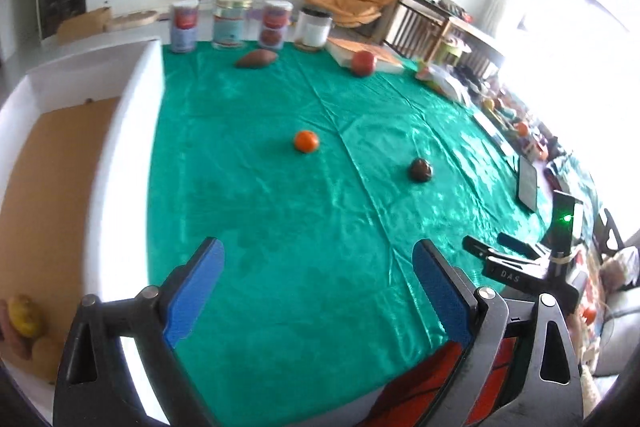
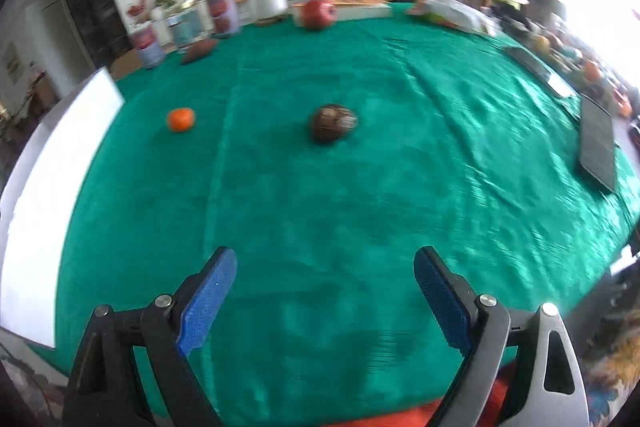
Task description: Organize fruits
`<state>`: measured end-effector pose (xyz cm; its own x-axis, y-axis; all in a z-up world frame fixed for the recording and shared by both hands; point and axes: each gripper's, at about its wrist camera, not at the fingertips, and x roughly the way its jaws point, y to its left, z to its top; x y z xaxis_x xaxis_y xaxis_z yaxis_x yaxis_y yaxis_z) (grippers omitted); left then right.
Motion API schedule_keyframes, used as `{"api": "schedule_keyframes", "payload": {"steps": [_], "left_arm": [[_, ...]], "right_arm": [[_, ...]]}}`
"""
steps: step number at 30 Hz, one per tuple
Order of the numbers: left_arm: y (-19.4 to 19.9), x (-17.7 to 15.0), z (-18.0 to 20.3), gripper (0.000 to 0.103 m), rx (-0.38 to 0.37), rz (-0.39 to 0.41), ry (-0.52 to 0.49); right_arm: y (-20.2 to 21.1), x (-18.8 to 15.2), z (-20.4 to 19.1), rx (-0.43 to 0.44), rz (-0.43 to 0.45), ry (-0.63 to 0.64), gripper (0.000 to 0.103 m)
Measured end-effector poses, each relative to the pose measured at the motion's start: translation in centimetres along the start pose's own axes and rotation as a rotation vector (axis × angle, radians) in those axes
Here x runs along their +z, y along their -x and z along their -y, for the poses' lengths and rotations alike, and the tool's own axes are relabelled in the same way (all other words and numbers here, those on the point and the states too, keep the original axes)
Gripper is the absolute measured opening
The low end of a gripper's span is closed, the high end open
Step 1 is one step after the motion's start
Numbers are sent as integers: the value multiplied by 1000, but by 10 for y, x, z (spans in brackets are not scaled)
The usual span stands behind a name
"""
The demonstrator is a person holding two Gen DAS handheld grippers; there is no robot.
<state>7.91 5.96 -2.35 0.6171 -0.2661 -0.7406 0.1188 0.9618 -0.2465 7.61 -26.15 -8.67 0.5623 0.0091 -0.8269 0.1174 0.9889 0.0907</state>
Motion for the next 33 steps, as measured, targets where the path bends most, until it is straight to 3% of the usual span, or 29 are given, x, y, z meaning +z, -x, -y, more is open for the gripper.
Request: {"api": "schedule_keyframes", "payload": {"steps": [2, 6, 8, 11, 20, 23, 33], "left_arm": [[-34, 1, 18, 96, 11, -17, -19], [-94, -2, 28, 96, 89, -51, -35], [-114, -4, 19, 96, 124, -52, -23], [-133, -6, 9, 96, 176, -43, -5], [-149, -9, 13, 97, 262, -44, -64], [-154, -8, 15, 102, 266, -59, -72], [-155, -7, 15, 102, 264, -68, -81]], "right_arm": [[3, 0, 26, -30, 10, -34, 90], [-10, 2, 43, -196, 62, 81, 90], [-23, -4, 52, -172, 52, 92, 90], [-33, -12, 65, -57, 71, 28, 95], [-39, -15, 52, -48, 93, 84, 103], [-39, -17, 52, -50, 103, 84, 103], [-39, -20, 52, -55, 121, 78, 103]]}}
